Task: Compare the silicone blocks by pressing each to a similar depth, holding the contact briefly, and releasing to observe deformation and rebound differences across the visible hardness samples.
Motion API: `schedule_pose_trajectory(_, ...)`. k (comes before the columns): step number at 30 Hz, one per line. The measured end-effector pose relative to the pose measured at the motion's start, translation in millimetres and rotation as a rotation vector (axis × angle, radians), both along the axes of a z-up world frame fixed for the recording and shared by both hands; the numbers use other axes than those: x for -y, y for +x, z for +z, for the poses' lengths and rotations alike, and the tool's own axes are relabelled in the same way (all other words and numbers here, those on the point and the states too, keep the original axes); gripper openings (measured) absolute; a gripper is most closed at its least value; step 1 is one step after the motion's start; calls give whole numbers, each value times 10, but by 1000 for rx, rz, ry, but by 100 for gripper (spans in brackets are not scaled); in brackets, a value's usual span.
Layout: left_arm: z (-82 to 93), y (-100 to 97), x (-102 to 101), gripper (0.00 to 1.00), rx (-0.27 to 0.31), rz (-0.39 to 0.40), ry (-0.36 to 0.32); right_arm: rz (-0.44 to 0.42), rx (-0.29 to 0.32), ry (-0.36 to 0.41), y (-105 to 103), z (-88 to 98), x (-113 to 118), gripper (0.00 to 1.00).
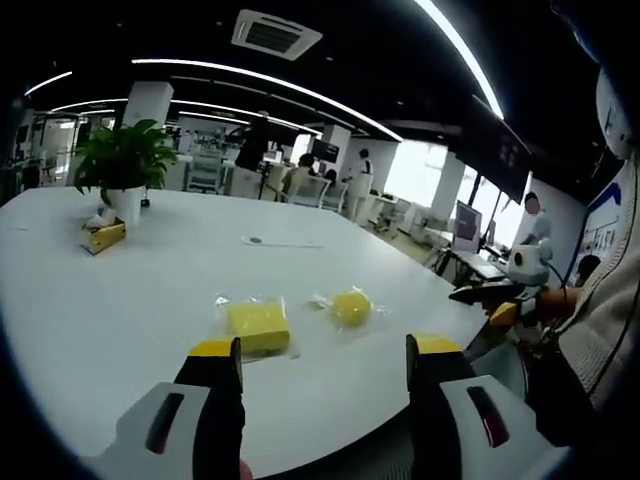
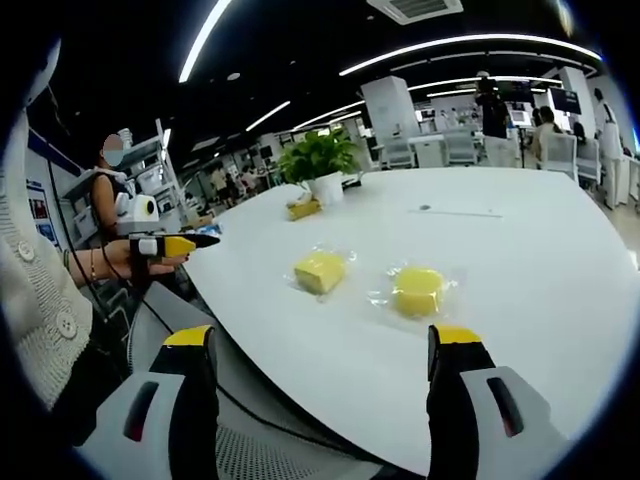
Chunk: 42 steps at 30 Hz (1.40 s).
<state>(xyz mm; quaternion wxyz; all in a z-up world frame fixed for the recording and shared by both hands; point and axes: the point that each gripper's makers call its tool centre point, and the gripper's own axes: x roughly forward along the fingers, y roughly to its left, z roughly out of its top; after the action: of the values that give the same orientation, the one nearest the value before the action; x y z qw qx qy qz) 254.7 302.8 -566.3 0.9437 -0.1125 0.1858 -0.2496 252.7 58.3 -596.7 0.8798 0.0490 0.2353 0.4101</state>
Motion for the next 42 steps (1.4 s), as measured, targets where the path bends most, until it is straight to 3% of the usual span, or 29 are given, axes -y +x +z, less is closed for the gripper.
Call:
schedule_pose_trajectory(16, -28, -42, 10, 67, -4, 6, 0, 12, 2, -2, -8, -2, -21, 80)
schedule_pose_trajectory(31, 51, -10, 37, 68, 7, 6, -29, -5, 13, 11, 32, 38, -42, 80)
schedule_pose_trajectory(42, 11, 187, -8, 67, -65, 13, -102, -16, 2, 10, 111, 18, -93, 80)
